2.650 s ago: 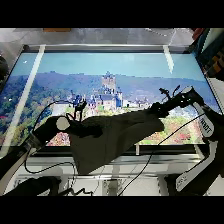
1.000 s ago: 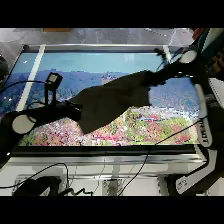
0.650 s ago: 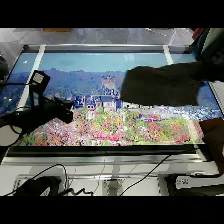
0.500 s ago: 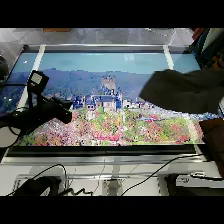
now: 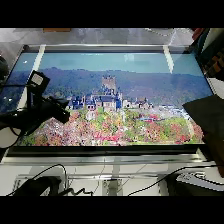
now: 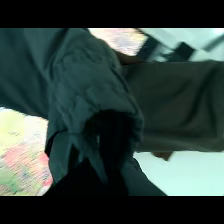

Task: Fold the clothes and pants, and hang the long-sleeved shirts on hangers.

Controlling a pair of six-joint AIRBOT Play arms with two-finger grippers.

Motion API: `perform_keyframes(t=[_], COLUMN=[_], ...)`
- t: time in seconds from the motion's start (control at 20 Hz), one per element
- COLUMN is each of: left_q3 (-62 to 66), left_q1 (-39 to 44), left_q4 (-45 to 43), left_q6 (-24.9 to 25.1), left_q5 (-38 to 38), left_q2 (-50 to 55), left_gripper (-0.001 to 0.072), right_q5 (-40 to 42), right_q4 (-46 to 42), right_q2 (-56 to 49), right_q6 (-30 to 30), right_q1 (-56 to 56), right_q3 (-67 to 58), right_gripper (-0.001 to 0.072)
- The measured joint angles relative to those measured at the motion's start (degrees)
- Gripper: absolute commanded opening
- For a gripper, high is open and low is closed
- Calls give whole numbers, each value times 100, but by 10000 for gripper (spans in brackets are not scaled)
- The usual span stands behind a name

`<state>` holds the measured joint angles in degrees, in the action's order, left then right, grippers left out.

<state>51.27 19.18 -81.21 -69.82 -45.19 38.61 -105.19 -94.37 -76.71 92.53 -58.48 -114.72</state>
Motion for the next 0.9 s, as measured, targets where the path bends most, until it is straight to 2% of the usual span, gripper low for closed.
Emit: perform_keyframes(t=[0.2, 0.25, 0.3, 0.35, 0.4, 0.85, 0.9], left_q3=[0, 0, 0, 0, 0, 0, 0], left_q1=[0, 0, 2, 2, 2, 0, 2], left_q4=[-105, -109, -122, -129, -131, -149, -149], left_q6=[0, 0, 0, 0, 0, 0, 0], left_q5=[4, 4, 4, 7, 11, 17, 17], left_q2=[68, 94, 118, 146, 179, 345, 348], left_gripper=[30, 30, 30, 30, 30, 31, 30], right_q5=[-17, -17, -13, -13, -9, 96, 153], right_q4=[-286, -315, -343, -356, -365, -238, -146], right_q2=[50, 55, 52, 55, 55, 57, 55], right_q6=[28, 70, 103, 122, 140, 195, 195], right_q1=[-509, -592, -647, -688, -719, -787, -787], right_q3=[4, 4, 4, 4, 4, 4, 4], right_gripper=[51, 132, 299, 538, 702, 675, 578])
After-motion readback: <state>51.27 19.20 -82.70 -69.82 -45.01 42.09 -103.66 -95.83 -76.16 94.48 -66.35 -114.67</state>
